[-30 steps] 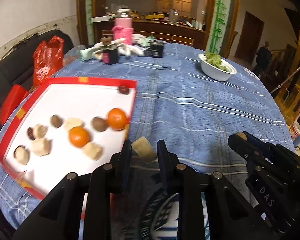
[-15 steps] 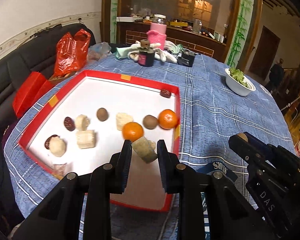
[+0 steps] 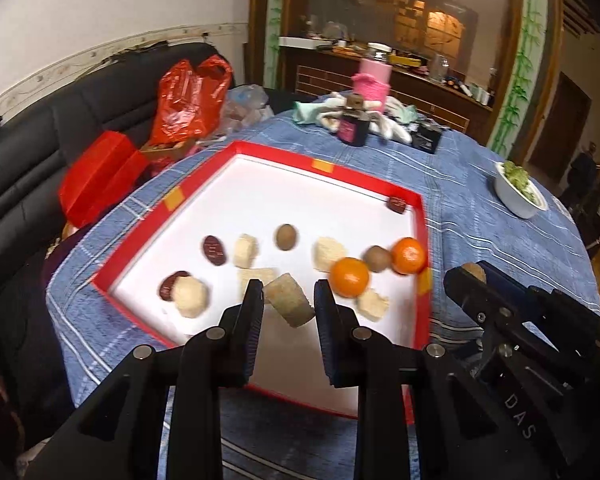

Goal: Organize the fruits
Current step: 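Carry the longan and beige piece over the white tray with both tools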

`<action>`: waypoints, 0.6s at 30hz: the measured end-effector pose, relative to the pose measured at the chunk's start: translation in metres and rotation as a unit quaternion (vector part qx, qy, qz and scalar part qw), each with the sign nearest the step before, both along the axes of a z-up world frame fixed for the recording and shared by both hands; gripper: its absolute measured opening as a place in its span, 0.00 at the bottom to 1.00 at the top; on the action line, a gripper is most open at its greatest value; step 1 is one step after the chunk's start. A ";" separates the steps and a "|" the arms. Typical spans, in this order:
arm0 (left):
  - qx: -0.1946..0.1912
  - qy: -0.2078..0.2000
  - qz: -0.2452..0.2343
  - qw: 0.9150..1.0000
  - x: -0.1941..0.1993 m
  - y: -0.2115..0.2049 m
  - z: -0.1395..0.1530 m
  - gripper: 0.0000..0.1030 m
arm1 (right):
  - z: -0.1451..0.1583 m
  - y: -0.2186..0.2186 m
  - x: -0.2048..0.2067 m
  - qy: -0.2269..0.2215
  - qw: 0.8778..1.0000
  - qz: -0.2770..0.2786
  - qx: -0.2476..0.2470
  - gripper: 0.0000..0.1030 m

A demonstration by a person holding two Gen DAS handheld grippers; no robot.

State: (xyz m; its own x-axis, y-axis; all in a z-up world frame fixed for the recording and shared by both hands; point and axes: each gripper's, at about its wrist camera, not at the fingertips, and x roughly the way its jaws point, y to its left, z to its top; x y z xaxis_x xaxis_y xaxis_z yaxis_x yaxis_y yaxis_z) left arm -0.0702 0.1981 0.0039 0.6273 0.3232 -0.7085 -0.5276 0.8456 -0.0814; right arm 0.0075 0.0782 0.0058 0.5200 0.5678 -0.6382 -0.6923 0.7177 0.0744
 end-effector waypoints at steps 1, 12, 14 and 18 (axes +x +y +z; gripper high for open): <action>-0.001 0.001 0.005 1.000 -0.001 0.004 -0.001 0.23 | 0.000 0.004 0.000 0.001 1.000 0.004 0.000 0.21; 0.000 0.012 0.022 1.000 -0.001 0.024 -0.007 0.23 | -0.010 0.041 0.007 0.017 0.999 0.027 -0.008 0.21; 0.000 0.014 0.021 1.000 0.000 0.026 -0.008 0.23 | -0.012 0.043 0.008 0.019 0.999 0.027 -0.010 0.21; -0.002 0.017 0.023 1.000 0.002 0.030 -0.009 0.23 | -0.015 0.048 0.012 0.022 0.999 0.028 -0.016 0.21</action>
